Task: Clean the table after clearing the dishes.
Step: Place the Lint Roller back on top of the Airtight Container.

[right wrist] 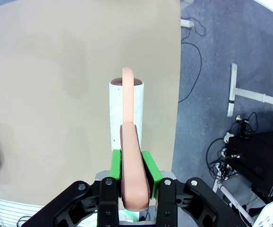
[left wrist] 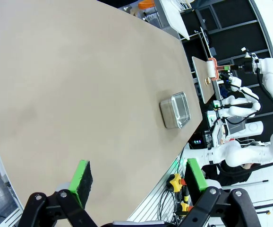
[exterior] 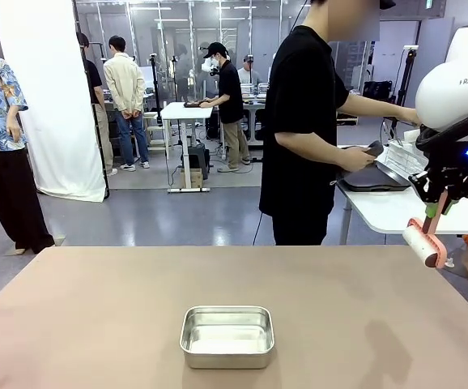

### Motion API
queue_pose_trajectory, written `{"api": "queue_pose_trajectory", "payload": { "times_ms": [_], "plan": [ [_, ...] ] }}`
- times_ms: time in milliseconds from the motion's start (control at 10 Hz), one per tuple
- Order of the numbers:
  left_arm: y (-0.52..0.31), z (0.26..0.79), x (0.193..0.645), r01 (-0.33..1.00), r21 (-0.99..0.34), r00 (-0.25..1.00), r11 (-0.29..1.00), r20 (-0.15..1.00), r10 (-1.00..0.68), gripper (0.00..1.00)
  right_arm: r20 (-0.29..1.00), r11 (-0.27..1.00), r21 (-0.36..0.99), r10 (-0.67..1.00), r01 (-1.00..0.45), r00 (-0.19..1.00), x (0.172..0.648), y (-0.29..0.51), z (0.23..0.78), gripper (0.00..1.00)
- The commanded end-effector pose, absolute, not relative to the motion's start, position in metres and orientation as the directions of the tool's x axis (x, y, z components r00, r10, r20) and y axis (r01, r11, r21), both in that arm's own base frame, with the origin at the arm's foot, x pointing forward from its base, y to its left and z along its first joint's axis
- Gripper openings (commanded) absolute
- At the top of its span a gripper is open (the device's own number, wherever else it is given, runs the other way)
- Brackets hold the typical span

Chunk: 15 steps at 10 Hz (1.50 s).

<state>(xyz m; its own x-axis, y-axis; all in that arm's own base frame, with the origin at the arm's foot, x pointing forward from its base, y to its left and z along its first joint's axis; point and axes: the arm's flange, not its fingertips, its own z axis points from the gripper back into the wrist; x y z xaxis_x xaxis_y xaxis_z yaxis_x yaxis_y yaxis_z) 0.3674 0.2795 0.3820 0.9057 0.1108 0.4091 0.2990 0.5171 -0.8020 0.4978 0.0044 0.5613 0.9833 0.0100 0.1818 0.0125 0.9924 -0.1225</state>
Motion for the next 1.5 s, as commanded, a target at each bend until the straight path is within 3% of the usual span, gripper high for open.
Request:
{"api": "queue_pose_trajectory", "payload": {
  "times_ms": [0, 400, 700, 1000, 1400],
  "plan": [
    [0.28, 0.382, 0.364, 0.304, -0.801, 0.902, 0.516, 0.416, 0.115, 1.0, 0.199, 0.992, -0.126, 0.013, 0.013, 0.98, 0.498, 0.004, 0.564, 0.22],
    [0.28, 0.382, 0.364, 0.304, -0.801, 0.902, 0.516, 0.416, 0.115, 1.0, 0.182, 0.992, -0.122, 0.01, 0.013, 0.983, 0.498, 0.004, 0.561, 0.22],
    [0.28, 0.382, 0.364, 0.304, -0.801, 0.902, 0.516, 0.416, 0.115, 1.0, 0.233, 0.922, -0.043, 0.385, -0.385, 0.893, 0.485, 0.105, 0.591, 0.22],
    [0.28, 0.382, 0.364, 0.304, -0.801, 0.902, 0.516, 0.416, 0.115, 1.0, 0.242, 0.677, -0.068, 0.724, -0.733, 0.646, 0.444, 0.232, 0.597, 0.22],
    [0.28, 0.382, 0.364, 0.304, -0.801, 0.902, 0.516, 0.416, 0.115, 1.0, 0.17, 0.196, -0.09, 0.969, -0.977, 0.178, 0.393, 0.362, 0.581, 0.22]
  ]
}}
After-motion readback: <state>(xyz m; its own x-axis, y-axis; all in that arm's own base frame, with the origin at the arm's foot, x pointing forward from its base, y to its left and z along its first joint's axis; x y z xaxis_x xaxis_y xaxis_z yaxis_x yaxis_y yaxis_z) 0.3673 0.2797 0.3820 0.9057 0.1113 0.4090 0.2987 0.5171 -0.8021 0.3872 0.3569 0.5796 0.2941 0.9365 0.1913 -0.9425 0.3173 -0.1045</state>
